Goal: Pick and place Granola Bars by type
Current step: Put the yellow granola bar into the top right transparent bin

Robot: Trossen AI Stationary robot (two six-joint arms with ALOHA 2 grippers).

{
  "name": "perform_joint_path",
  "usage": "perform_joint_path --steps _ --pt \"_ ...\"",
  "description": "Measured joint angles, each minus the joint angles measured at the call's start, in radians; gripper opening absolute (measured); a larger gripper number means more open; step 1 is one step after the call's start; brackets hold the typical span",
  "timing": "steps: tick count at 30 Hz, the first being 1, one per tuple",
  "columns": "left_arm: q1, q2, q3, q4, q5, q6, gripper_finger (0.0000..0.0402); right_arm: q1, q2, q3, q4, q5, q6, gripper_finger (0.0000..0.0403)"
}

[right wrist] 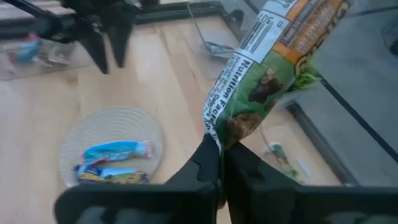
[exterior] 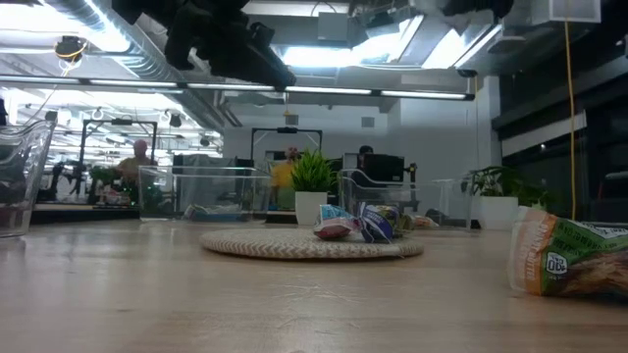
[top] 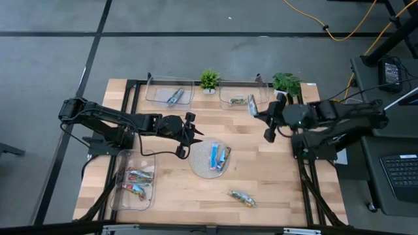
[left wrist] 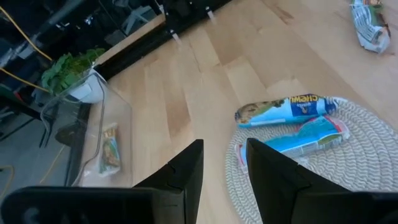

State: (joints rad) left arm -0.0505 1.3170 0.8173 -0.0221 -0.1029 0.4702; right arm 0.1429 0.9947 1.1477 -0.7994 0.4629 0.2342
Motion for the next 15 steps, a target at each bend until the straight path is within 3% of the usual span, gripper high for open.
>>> perform_joint_path --steps 6,15 --pt "0.000 0.000 0.000 0.004 0.000 0.004 0.0114 -0.180 0.000 0.000 0.001 -0.108 -0.089 0.0028" --pt "0.000 0.000 0.000 0.016 0.000 0.004 0.0116 -0.478 0.011 0.000 0.033 -0.292 -0.221 0.0012"
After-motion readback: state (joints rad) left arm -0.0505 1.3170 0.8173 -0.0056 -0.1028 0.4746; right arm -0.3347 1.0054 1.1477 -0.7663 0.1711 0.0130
